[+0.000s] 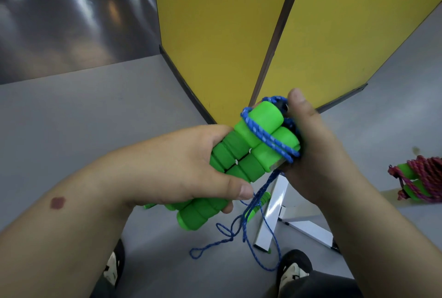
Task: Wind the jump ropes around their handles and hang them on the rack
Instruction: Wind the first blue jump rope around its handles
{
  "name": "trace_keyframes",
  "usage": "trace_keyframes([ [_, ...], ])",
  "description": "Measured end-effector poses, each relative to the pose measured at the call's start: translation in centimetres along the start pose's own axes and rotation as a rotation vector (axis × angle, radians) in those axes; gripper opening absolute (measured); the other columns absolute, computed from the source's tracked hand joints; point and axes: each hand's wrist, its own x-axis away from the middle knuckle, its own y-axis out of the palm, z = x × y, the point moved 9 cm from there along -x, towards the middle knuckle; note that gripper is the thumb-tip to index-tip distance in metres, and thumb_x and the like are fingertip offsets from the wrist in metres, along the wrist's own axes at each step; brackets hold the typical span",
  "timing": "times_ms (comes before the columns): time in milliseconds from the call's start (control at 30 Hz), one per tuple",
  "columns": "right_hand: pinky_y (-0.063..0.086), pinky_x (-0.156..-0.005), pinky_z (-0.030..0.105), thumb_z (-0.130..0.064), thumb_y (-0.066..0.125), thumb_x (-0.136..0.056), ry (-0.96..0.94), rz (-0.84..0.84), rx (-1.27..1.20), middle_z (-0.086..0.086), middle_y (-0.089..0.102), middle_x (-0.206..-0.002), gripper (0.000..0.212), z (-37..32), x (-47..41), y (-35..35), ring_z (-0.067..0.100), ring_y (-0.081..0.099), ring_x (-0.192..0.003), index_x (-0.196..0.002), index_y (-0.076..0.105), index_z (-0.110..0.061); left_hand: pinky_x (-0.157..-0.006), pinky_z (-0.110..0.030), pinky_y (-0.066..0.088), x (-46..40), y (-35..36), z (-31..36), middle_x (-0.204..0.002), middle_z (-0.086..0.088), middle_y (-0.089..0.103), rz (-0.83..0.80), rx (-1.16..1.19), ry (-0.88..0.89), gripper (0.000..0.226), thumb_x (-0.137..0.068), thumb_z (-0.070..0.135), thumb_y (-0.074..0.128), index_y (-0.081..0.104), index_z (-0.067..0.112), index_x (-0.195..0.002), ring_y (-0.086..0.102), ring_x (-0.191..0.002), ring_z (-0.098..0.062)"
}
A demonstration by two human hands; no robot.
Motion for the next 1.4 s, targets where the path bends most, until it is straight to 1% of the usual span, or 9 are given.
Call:
trace_keyframes([
  [167,0.012,-0.049,0.026,-0.022,0.055,-0.085,0.062,0.072,0.073,-0.002,0.036,-0.053,0.025,0.7,-0.7,-1.4,0.013,0.021,-0.047,-0.061,0.058,-0.024,-0.063,-0.04,0.062,-0.1,-0.6,0.4,-0.088,-0.012,0.076,0.066,0.241,0.038,0.026,-0.077,0.013,0.083,0.07,0.019,-0.099,0.076,-0.073,-0.03],
  [267,0.028,-0.049,0.023,-0.039,0.052,-0.089,0.048,-0.016,0.435,0.003,0.041,-0.061,0.026,1.0,-0.6,-0.3,0.009,0.035,-0.049,-0.07,0.068,-0.032,-0.062,-0.041,0.062,-0.1,-2.3,-0.1,-0.084,-0.013,0.074,0.226,0.309,0.016,0.024,-0.077,0.015,0.081,0.069,0.016,-0.098,0.073,-0.068,-0.03],
  [367,0.049,-0.063,0.04,-0.048,0.046,-0.097,0.034,-0.135,0.884,0.013,0.059,-0.075,0.029,0.8,0.1,0.4,0.026,0.055,-0.065,-0.094,0.07,-0.032,-0.067,-0.049,0.063,-0.1,-3.6,-1.1,-0.08,-0.006,0.075,0.361,0.09,-0.061,0.025,-0.084,0.021,0.084,0.065,0.019,-0.1,0.076,-0.071,-0.029],
  [500,0.037,-0.053,0.024,-0.043,0.056,-0.097,0.056,-0.234,1.074,-0.008,0.044,-0.059,0.027,-0.5,1.2,0.7,0.008,0.04,-0.052,-0.087,0.066,-0.02,-0.076,-0.043,0.063,0.0,-3.8,-2.0,-0.077,0.004,0.075,0.38,-0.362,-0.226,0.023,-0.085,0.04,0.079,0.059,0.033,-0.094,0.074,-0.073,-0.015],
  [767,0.044,-0.057,0.05,-0.042,0.075,-0.087,-0.021,-0.295,0.833,0.024,0.061,-0.077,0.017,-2.2,1.3,1.3,0.036,0.051,-0.063,-0.088,0.076,-0.025,-0.077,-0.033,0.054,0.2,-0.8,-3.4,-0.089,0.012,0.061,0.058,-0.813,-0.399,0.031,-0.086,0.051,0.074,0.05,0.037,-0.1,0.062,-0.083,-0.01],
  [1100,0.057,-0.056,0.027,-0.013,0.081,-0.07,0.171,-0.149,0.22,0.004,0.073,-0.066,0.007,0.7,-0.4,-0.3,0.014,0.068,-0.056,-0.065,0.077,-0.018,-0.066,-0.022,0.057,0.4,0.4,-1.0,-0.085,0.018,0.073,-0.084,-0.43,-0.14,0.035,-0.08,0.038,0.086,0.06,0.047,-0.101,0.07,-0.074,0.001],
  [1200,0.043,-0.045,0.022,0.011,0.06,-0.085,0.259,-0.108,0.223,-0.003,0.057,-0.051,0.049,2.8,-0.4,-1.0,0.01,0.052,-0.045,-0.05,0.069,-0.023,-0.072,-0.035,0.064,0.6,-0.1,0.1,-0.085,0.001,0.078,-0.062,-0.21,-0.04,0.033,-0.081,0.023,0.088,0.065,0.038,-0.099,0.077,-0.079,-0.015],
  [1300,0.014,-0.051,0.028,-0.009,0.06,-0.078,0.36,-0.164,0.226,-0.002,0.029,-0.056,0.03,3.8,0.0,0.3,0.015,0.016,-0.055,-0.053,0.051,-0.024,-0.072,-0.046,0.065,0.6,-1.8,0.1,-0.086,-0.006,0.078,0.068,-0.126,-0.018,0.044,-0.077,0.02,0.09,0.064,0.03,-0.11,0.078,-0.08,-0.022],
  [1400,0.013,-0.049,0.027,-0.019,0.065,-0.094,0.359,-0.181,0.402,0.0,0.027,-0.059,0.034,3.4,0.0,-0.1,0.017,0.014,-0.055,-0.059,0.065,-0.021,-0.076,-0.058,0.064,0.6,-2.9,-0.9,-0.088,-0.006,0.078,0.185,-0.114,-0.086,0.054,-0.068,0.033,0.085,0.057,0.031,-0.114,0.079,-0.082,-0.025],
])
